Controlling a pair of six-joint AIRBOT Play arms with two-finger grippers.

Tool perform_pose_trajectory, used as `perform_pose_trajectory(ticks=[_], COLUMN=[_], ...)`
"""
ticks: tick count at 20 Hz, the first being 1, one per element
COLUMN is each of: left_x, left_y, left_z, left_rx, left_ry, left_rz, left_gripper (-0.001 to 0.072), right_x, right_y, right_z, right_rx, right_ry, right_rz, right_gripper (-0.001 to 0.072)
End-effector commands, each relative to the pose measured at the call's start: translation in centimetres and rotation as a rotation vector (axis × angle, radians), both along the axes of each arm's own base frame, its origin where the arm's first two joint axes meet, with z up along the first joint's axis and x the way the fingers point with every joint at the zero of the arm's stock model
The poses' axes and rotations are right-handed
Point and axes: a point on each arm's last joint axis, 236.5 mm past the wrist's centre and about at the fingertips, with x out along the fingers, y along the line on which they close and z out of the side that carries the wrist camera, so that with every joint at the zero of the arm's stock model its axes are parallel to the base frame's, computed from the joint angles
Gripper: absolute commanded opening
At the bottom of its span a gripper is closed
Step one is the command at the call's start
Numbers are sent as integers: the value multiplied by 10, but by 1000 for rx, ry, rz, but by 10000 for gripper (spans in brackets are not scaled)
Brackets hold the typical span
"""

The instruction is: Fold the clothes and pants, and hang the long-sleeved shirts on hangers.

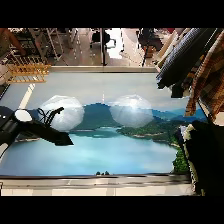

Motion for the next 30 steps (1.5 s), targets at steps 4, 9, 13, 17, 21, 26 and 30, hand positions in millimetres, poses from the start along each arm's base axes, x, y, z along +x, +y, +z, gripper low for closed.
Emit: perform_pose_trajectory(ticks=[4, 9, 13, 17, 21, 26, 30], left_x=[0, 16, 44, 30, 31, 33, 33], left_y=[1, 41, 158, 252, 276, 276, 276], left_z=[-7, 16, 43, 63, 71, 69, 69], left_rx=[1, 107, 497, 723, 738, 737, 737], left_ry=[15, -28, -85, -105, -145, -143, -144], left_rz=[6, 10, 215, 379, 463, 460, 460], left_gripper=[26, 28, 27, 27, 27, 16, 17], right_x=[-59, 54, 209, 268, 339, 413, 418], right_y=[19, -27, 48, 162, 219, 208, 209], right_z=[-67, 16, 62, -1, -35, -2, 14], right_rx=[170, -13, -18, -76, -328, -597, -619], right_ry=[255, -100, -498, -348, -388, -618, -676], right_rz=[86, 180, 575, 1047, 1236, 1138, 1107], right_gripper=[714, 707, 705, 704, 592, 55, 56])
